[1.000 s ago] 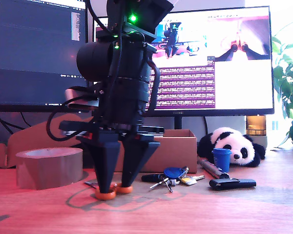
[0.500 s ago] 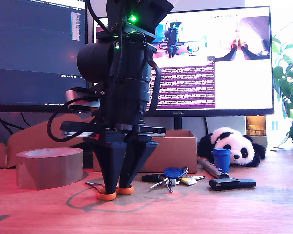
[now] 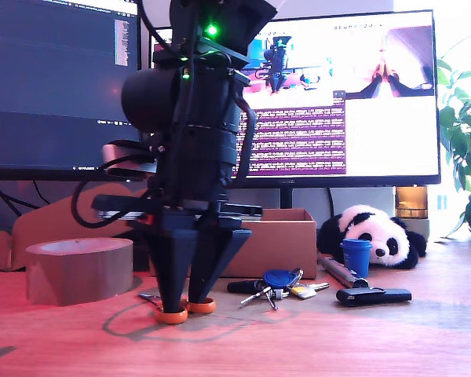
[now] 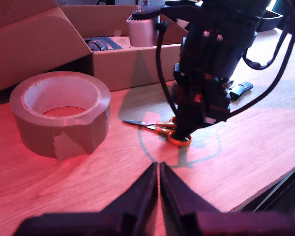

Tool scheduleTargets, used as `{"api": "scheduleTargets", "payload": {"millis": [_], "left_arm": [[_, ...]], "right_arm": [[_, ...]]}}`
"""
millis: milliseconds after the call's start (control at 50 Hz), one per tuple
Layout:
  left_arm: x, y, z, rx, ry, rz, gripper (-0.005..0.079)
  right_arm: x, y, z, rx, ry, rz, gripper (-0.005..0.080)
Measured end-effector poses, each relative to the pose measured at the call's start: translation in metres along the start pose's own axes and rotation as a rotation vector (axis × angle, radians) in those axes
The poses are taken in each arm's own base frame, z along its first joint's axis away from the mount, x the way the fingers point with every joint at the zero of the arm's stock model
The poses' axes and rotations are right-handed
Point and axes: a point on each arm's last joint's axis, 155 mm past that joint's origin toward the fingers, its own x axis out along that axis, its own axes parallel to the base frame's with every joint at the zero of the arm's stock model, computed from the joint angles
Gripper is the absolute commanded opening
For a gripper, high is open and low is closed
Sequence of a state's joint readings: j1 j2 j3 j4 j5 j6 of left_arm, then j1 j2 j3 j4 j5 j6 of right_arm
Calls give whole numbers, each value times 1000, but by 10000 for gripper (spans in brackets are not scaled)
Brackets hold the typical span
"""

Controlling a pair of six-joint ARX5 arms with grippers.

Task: Pick up the scissors and place it inside the cardboard box

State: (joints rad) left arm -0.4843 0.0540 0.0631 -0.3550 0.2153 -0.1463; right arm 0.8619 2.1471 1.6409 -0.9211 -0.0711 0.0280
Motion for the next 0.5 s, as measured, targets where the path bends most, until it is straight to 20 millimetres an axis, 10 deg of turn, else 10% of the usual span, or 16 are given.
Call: {"api": "scheduleTargets", "payload": {"millis": [500], "left_arm": [[0,0,0,0,0,0,-23]], "right_arm": [[1,0,0,-2,9,-7,157]]}}
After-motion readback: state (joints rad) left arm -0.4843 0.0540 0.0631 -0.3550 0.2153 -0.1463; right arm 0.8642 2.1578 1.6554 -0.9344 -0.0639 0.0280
